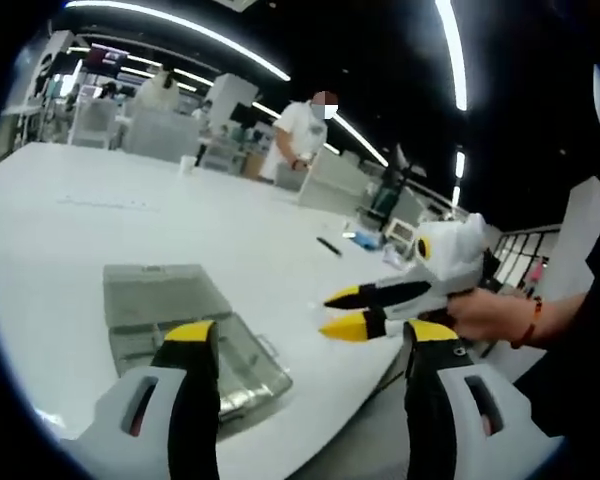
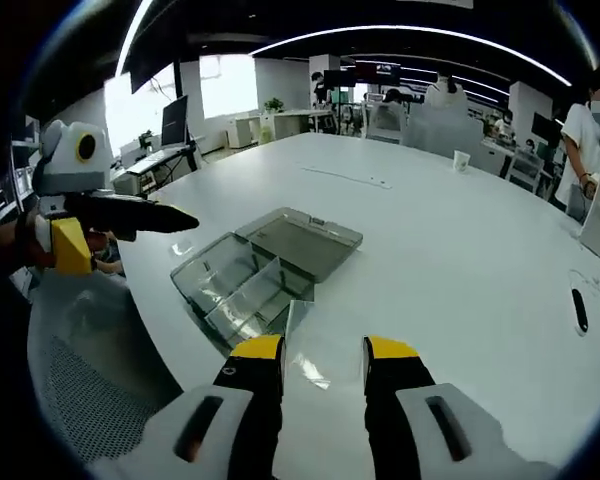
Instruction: Insert the divider into the dual guide fixture by aligning both edges with the guide slots and pushing it downward to the bottom, including one-sided entry, uneven engagement, binding, and posture correction.
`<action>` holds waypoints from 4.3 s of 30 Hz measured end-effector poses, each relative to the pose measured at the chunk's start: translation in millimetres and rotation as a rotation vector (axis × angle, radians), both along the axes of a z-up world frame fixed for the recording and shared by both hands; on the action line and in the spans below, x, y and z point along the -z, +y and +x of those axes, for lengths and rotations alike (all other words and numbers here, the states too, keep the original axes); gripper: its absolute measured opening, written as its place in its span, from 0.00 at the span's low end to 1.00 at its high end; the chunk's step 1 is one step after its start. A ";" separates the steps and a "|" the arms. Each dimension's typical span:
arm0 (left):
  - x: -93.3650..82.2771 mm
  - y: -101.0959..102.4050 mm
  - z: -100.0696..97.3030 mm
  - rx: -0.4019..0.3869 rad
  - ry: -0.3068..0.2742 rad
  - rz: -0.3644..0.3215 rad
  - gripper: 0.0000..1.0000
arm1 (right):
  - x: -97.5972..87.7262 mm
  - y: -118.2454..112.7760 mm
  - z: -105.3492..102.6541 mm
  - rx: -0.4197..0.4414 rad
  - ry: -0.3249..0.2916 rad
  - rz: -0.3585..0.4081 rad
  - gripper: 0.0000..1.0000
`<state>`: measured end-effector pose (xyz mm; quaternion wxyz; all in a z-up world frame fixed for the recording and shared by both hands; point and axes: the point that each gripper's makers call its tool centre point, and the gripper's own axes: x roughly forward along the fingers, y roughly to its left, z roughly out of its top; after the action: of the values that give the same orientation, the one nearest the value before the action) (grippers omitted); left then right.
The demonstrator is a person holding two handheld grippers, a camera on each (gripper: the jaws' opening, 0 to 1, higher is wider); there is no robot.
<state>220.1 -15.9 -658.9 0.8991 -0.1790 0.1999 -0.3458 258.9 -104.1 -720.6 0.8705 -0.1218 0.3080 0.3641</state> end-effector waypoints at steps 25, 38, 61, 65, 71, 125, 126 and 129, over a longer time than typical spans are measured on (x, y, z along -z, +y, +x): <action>14.2 -0.5 7.0 -0.058 0.135 -0.071 0.45 | -21.2 45.8 -21.1 -0.136 -0.052 0.070 0.27; 21.4 0.6 7.2 -0.094 0.209 -0.133 0.25 | -27.5 62.0 -28.5 -0.203 -0.063 0.078 0.27; 15.7 -0.4 6.6 -0.092 0.219 -0.226 0.00 | -35.1 70.4 -33.6 -0.219 -0.070 0.113 0.27; 16.6 -0.3 5.4 -0.078 0.209 -0.203 0.00 | -34.8 71.2 -34.7 -0.257 -0.075 0.106 0.27; 13.9 2.0 1.3 -0.061 0.161 -0.122 0.00 | -36.5 73.4 -37.4 -0.300 -0.078 0.085 0.26; 6.5 11.3 -39.0 0.169 -0.189 0.420 0.00 | -38.8 96.7 -69.8 -0.906 -0.166 -0.268 0.07; 7.2 11.2 -39.9 0.179 -0.194 0.432 0.00 | -38.7 96.9 -69.6 -0.907 -0.165 -0.269 0.06; 7.2 12.8 -39.9 0.184 -0.211 0.445 0.00 | -38.1 98.3 -70.4 -0.916 -0.148 -0.262 0.04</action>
<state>180.2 -3.0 -666.0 0.8969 0.0792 0.1919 -0.3905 188.6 -5.8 -682.5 0.6173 -0.3790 0.2031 0.6588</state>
